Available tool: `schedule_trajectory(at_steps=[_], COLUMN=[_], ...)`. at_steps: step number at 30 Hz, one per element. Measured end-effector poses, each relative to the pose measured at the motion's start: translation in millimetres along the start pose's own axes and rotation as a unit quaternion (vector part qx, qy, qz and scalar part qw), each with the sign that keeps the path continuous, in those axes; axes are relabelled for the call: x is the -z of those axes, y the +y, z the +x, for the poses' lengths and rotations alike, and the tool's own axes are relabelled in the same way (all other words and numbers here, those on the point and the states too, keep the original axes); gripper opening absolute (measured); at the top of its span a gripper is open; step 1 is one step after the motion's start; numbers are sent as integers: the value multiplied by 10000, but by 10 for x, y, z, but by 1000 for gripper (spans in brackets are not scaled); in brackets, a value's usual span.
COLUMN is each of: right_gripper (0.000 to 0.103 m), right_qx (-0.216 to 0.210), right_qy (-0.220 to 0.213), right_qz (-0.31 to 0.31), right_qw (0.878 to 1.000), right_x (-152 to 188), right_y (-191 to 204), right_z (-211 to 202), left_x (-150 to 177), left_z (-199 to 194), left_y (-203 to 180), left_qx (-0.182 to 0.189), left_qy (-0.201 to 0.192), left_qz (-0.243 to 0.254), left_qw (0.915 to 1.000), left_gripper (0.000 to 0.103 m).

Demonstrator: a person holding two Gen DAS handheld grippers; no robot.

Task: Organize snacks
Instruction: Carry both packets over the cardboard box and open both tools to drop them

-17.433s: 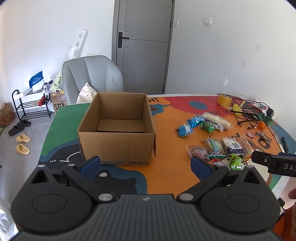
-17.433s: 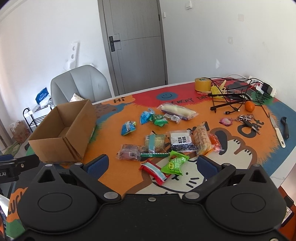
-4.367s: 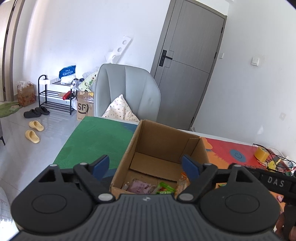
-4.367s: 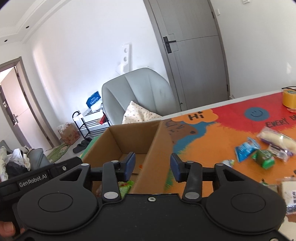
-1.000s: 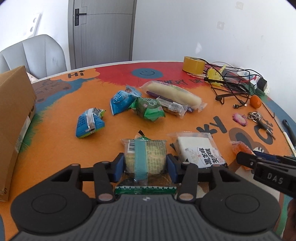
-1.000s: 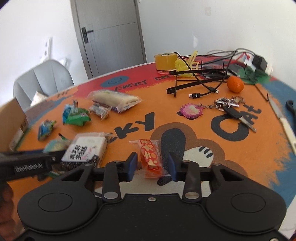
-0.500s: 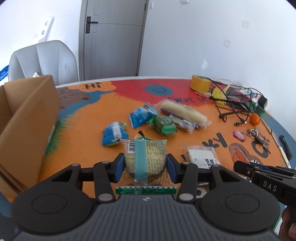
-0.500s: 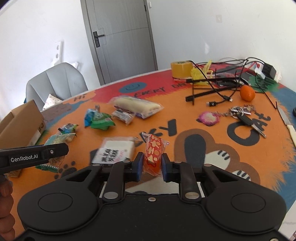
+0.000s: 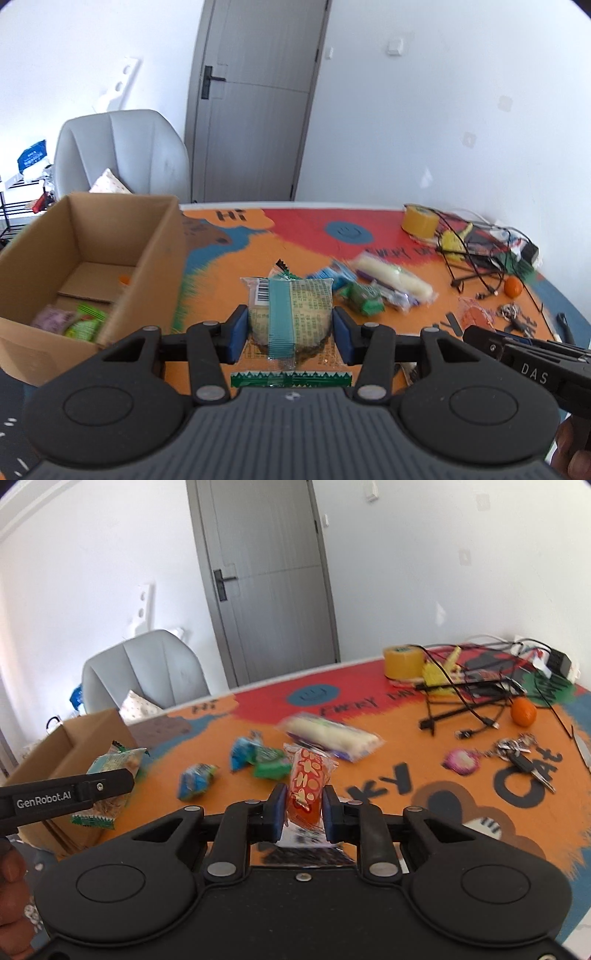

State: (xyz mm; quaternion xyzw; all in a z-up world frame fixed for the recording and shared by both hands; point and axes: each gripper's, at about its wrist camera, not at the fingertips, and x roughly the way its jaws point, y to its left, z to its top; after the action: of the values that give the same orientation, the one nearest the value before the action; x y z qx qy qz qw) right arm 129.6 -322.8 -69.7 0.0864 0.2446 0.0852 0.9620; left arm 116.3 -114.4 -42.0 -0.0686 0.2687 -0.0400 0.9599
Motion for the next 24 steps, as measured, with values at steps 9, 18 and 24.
schedule_trajectory(at_steps=[9, 18, 24], right_gripper=[21, 20, 20], right_qx=[-321, -654, -862], right_qy=[-239, -374, -388], right_qz=[-118, -161, -233], right_qw=[9991, 9970, 9952], right_x=[-121, -197, -211], right_y=[316, 617, 848], right_z=[-57, -35, 11], left_x=[-118, -211, -281], left_z=[-231, -405, -499], left_y=[254, 552, 779], left_qx=[-200, -465, -680], left_qy=[-290, -498, -624], left_qz=[-194, -355, -462], left_qw=[9992, 9970, 9947], left_gripper=[47, 47, 47])
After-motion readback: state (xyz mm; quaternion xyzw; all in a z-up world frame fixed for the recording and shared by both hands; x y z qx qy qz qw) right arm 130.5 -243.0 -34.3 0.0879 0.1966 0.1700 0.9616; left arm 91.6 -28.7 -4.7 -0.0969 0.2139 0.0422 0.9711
